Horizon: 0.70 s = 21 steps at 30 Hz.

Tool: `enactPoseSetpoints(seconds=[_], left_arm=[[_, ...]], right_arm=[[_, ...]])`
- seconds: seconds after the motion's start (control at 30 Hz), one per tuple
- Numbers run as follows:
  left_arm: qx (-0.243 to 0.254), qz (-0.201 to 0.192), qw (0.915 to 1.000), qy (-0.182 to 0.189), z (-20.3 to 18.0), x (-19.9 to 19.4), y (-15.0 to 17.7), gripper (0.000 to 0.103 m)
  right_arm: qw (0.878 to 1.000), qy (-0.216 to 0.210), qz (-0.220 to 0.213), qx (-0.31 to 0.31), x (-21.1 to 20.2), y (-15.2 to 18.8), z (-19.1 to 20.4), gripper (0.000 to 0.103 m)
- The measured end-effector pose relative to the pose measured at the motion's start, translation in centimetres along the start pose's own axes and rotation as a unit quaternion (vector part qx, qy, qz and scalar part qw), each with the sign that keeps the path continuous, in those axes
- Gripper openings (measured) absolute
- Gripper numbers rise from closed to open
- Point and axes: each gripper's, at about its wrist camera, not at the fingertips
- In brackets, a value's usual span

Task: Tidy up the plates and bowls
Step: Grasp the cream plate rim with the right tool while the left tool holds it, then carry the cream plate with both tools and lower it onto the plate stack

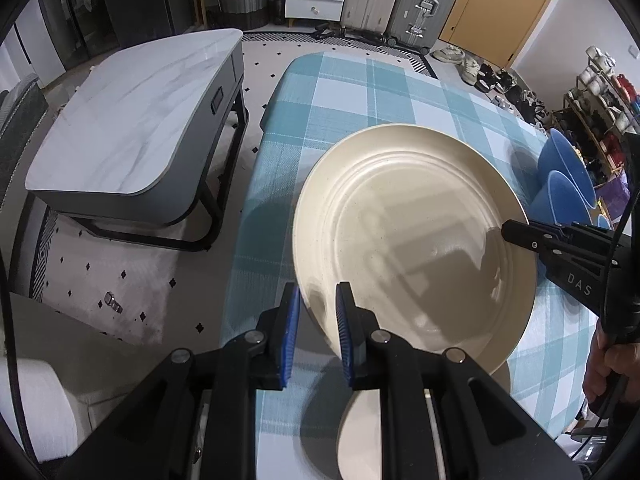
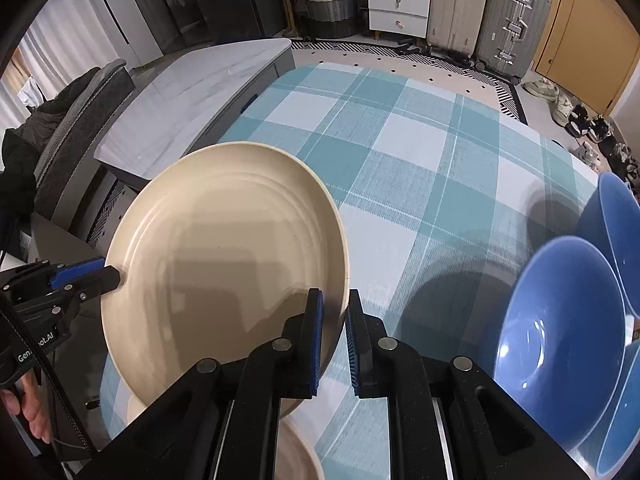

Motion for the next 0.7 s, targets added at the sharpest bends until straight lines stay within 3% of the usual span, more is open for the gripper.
enactPoseSetpoints(seconds=[0.2,0.7], left_arm=[[-0.002,-0.014,0.9999,-0.001,-0.8,-1.5,2.1,0.016],[-0.028,-0.027,0.9991,-0.017,-1.9,-1.7,8.6,0.016]], right_arm=[[1.0,-0.003,-0.024,0.003,-2.1,2.6,0.3,0.011],[1.0,-0.013,-0.027,0.003,-2.6,10.1,1.0,0.01]])
Point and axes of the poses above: each gripper's, at about its wrist camera, not at the fingertips, and x roughly the way its jaws point, z to its left, y to its underside, and after that the axes turned 10 degrees about x, right-handed
